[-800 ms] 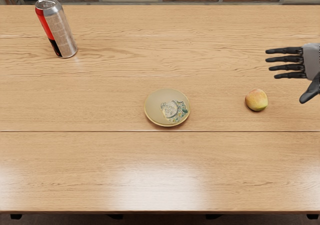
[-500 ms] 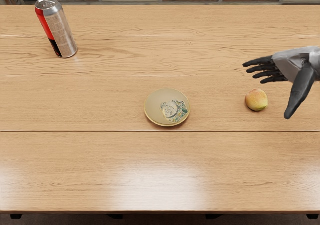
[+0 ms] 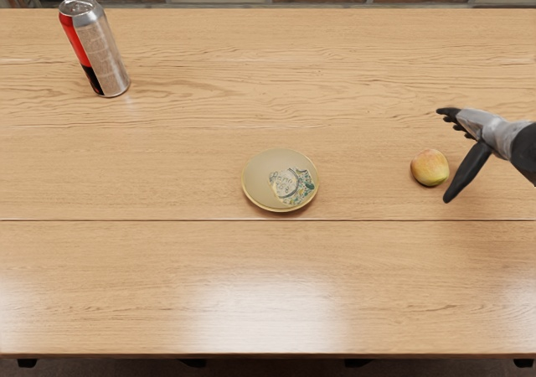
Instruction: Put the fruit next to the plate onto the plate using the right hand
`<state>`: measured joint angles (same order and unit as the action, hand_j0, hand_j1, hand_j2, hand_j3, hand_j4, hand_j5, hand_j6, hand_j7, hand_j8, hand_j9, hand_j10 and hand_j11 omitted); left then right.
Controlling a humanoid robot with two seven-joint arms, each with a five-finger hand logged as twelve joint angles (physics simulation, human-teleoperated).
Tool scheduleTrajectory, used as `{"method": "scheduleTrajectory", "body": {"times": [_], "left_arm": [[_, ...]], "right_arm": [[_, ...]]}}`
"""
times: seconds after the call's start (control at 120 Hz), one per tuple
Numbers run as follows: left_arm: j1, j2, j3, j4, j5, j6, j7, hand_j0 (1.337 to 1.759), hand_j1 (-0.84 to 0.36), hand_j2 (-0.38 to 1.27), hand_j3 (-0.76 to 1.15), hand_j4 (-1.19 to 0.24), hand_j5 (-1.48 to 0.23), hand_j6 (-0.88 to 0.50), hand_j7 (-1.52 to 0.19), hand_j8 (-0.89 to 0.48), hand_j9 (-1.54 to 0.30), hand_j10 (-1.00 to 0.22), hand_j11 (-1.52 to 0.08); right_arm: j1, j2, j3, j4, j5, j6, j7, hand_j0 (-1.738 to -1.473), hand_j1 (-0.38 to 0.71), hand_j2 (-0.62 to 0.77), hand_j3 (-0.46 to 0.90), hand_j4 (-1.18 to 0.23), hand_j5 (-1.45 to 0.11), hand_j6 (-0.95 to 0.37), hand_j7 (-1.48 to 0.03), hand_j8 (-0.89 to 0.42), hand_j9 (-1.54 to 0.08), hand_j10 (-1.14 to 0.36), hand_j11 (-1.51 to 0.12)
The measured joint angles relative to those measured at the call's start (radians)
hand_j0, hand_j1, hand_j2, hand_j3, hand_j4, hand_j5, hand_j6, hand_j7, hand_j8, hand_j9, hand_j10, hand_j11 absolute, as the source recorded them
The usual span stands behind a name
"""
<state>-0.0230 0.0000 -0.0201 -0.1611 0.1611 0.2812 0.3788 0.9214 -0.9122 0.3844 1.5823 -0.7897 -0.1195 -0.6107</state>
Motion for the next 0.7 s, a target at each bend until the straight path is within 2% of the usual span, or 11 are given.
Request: {"method": "scheduleTrajectory", "body": {"times": [0.183,0.3,0.583,0.7], "left_arm": [[0.0,0.0,0.0,0.0,0.0,0.0,0.0,1.658,0.35,0.0,0.0,0.0,0.0,0.0,0.0,0.0,0.0,0.0,0.0],[0.0,0.0,0.0,0.0,0.0,0.0,0.0,1.658,0.35,0.0,0.0,0.0,0.0,0.0,0.0,0.0,0.0,0.0,0.0],[0.0,0.0,0.0,0.0,0.0,0.0,0.0,1.658,0.35,0.0,0.0,0.0,0.0,0.0,0.0,0.0,0.0,0.0,0.0],[0.0,0.0,0.0,0.0,0.0,0.0,0.0,1.658,0.35,0.0,0.0,0.0,0.0,0.0,0.0,0.0,0.0,0.0,0.0]], "right_arm": [[-0.051,0.019,-0.001,-0.005,-0.151,-0.077,0.0,-1.658,-0.35,0.0,0.0,-0.01,0.0,-0.01,0.0,-0.01,0.0,0.0,0.0],[-0.069,0.093,-0.013,-0.049,-0.252,-0.092,0.0,-1.658,-0.34,0.0,0.0,-0.02,-0.01,-0.02,-0.01,-0.02,-0.01,-0.02,-0.01],[-0.102,0.174,-0.036,-0.093,-0.305,-0.175,0.0,-1.658,-0.13,-0.03,0.0,-0.19,-0.24,-0.19,-0.24,-0.19,-0.24,-0.19,-0.24],[-0.102,0.203,-0.037,-0.136,-0.307,-0.192,0.0,-1.658,-0.07,-0.04,0.0,-0.24,-0.3,-0.24,-0.3,-0.24,-0.3,-0.24,-0.3]]}}
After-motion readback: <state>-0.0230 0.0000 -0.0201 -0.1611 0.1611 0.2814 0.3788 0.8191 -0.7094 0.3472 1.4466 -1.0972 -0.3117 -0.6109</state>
